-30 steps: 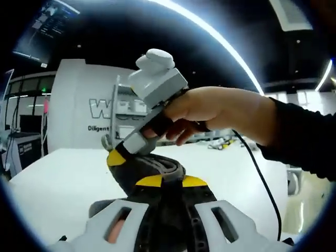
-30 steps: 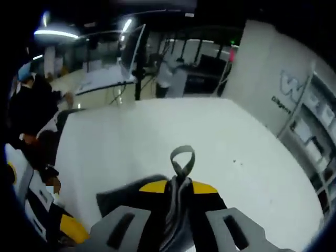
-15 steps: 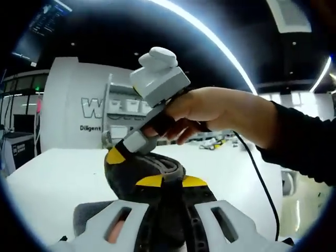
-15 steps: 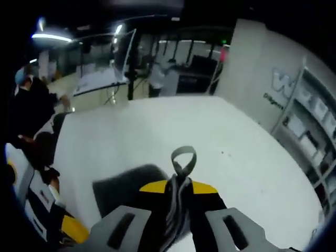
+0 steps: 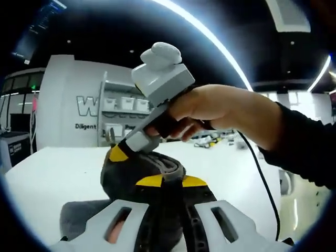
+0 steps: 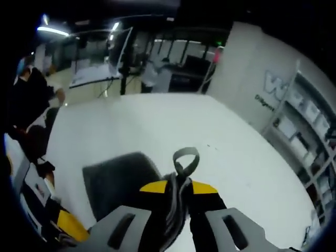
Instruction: Open the folded towel by lifting each exposed corner and separating the folded layers until the towel lies flat within the target outline without major curled edges
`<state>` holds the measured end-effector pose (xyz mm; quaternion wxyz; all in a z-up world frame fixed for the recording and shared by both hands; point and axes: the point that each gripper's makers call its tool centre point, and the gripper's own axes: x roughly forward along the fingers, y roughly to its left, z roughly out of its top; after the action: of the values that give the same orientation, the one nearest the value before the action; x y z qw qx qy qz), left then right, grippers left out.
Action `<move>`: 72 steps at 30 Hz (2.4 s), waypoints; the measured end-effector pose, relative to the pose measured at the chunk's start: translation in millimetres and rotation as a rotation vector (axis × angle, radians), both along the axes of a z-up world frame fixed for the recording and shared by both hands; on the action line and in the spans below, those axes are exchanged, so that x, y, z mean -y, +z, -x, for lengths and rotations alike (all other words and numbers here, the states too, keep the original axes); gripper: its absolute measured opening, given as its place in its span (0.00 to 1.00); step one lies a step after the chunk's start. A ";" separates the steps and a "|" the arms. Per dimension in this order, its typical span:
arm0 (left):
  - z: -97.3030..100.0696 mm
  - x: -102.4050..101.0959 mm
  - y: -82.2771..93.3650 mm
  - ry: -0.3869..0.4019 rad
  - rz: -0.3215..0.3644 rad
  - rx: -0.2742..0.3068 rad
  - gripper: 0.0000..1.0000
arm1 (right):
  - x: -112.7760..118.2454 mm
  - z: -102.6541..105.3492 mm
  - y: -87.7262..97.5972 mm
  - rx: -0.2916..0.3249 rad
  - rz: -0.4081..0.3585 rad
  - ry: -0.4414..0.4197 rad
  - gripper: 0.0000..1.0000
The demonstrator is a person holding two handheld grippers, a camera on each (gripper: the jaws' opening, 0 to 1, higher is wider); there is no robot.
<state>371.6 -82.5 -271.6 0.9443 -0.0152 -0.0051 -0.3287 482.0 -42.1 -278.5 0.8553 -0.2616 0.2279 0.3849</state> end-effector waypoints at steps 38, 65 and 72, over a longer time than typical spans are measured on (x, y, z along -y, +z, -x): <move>-6.3 80.1 -52.9 -0.073 -0.126 -0.053 0.09 | 117.7 -10.5 -78.8 -0.017 -0.006 -0.164 0.10; 8.9 118.9 -108.2 -0.218 -0.158 -0.329 0.20 | 139.3 -29.8 -114.7 -0.013 -0.046 -0.147 0.17; 9.5 120.9 -107.3 -0.220 -0.172 -0.294 0.27 | 165.4 -43.9 -110.3 -0.013 -0.129 -0.269 0.48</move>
<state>362.0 -203.3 -378.9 0.8910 0.0170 0.1626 -0.4235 525.9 -207.5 -388.9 0.9126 -0.1706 0.2412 0.2826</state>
